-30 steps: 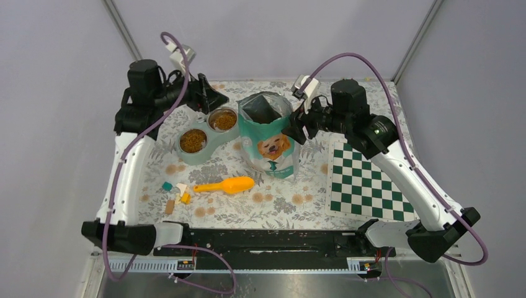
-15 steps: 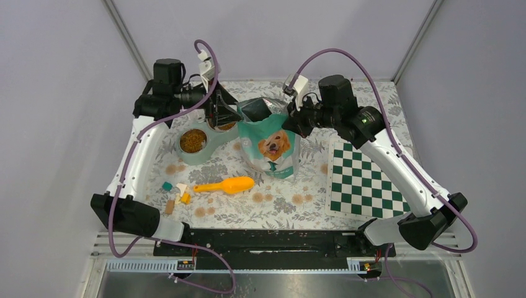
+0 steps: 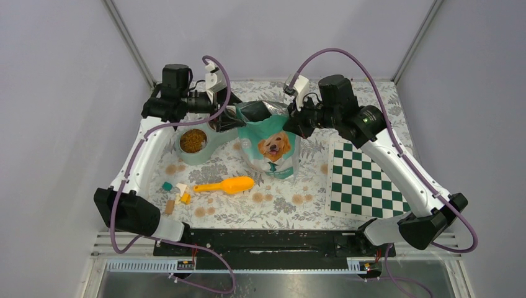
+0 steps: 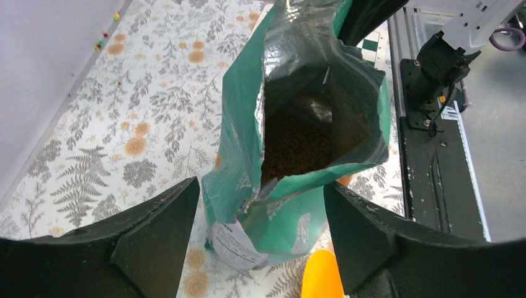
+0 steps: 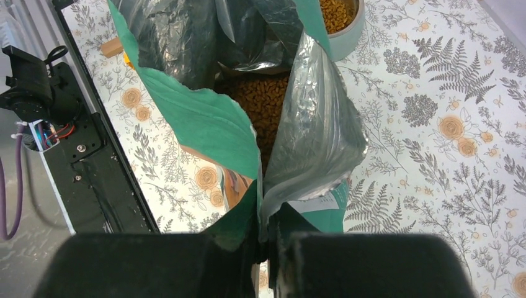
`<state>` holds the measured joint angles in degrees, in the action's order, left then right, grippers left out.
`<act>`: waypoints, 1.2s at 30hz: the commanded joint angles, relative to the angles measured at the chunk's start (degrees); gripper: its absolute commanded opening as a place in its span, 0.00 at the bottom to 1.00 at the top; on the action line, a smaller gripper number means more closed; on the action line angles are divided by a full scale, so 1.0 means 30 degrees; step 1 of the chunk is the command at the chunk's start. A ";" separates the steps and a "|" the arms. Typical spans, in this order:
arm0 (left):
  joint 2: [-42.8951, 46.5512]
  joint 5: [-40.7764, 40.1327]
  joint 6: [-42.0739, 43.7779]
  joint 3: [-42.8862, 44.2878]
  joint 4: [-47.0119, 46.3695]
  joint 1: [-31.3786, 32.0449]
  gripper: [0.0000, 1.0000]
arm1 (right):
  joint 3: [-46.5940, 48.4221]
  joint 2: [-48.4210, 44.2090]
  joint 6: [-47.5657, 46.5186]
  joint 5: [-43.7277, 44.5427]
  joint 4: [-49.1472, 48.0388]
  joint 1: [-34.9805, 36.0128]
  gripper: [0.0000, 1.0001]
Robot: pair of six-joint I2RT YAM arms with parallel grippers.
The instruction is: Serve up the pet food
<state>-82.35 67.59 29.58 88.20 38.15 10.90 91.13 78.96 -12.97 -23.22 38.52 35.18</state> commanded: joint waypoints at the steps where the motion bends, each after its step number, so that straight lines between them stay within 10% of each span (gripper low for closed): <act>1: 0.0527 0.1815 -0.1322 -0.1238 -0.5063 -0.0047 0.71 | 0.1625 -0.0689 0.0369 -0.0327 -0.0372 -0.0068 0.13; 9: 0.1320 0.2213 -0.7108 -0.3937 -1.3736 -0.0040 0.33 | 0.1307 -0.0342 -0.0583 -0.0601 -0.0349 -0.0054 0.36; 17: 0.1726 0.1617 -0.2305 -0.2777 -0.7679 -0.0126 0.01 | 0.2414 -0.0329 -0.2789 0.0505 0.1620 -0.0066 0.00; 27: 0.3454 -0.2377 -0.2004 -0.1186 -0.7204 -0.1955 0.00 | 0.5067 -0.1731 -0.5689 0.4267 0.0828 -0.0842 0.00; 36: 0.5007 -0.5850 -0.0082 -0.3952 -0.8106 -0.0819 0.00 | -0.0769 -0.4341 -0.9732 0.6091 -0.4787 -0.0926 0.00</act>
<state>-73.19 61.01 23.38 77.30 24.38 8.80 93.27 75.57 -32.88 -14.61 39.53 34.76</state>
